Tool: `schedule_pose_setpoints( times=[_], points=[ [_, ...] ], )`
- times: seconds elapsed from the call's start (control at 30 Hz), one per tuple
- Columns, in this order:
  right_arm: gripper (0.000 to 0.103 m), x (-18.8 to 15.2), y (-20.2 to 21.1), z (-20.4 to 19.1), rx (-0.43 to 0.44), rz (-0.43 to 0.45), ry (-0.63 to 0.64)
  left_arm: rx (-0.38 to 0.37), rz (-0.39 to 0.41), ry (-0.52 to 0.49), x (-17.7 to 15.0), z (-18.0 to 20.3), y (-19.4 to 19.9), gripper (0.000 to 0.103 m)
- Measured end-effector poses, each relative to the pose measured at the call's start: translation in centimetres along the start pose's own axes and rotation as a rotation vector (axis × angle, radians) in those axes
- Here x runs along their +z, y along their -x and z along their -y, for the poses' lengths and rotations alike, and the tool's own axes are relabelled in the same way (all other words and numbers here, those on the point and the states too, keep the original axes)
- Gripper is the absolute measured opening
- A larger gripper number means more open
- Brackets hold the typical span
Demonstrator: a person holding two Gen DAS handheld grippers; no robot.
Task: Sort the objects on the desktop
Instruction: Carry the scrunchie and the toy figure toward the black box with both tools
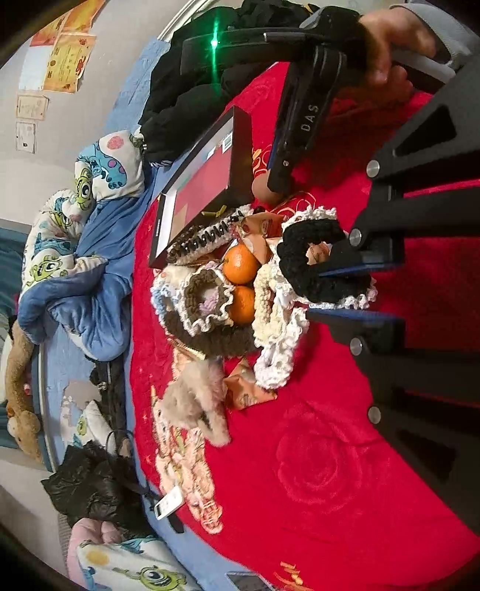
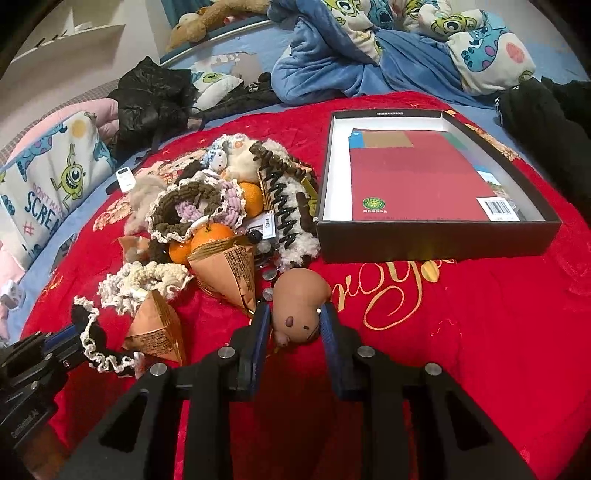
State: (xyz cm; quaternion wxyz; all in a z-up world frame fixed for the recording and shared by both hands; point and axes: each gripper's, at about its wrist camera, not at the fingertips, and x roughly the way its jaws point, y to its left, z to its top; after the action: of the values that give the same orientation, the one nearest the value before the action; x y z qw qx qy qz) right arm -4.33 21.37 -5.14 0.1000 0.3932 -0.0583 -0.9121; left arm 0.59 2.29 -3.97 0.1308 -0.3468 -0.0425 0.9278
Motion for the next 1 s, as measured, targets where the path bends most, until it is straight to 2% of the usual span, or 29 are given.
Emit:
schedule_pose_setpoints(
  times=[0.2,0.6,1.0],
  points=[
    [0.026,0.2,1.0,-0.1,0.018,0.026,-0.001,0.0,0.028,0.014,0.4,-0.4,1.1,0.016],
    [0.026,-0.2,2.1,0.1,0.021,0.034,0.012,-0.002,0.053,-0.016,0.8,1.5,1.5,0.016],
    [0.026,-1.1,5.9,3.6,-0.001,0.082,-0.016,-0.066,0.046,-0.053,0.9,5.4,1.1,0.016]
  ],
)
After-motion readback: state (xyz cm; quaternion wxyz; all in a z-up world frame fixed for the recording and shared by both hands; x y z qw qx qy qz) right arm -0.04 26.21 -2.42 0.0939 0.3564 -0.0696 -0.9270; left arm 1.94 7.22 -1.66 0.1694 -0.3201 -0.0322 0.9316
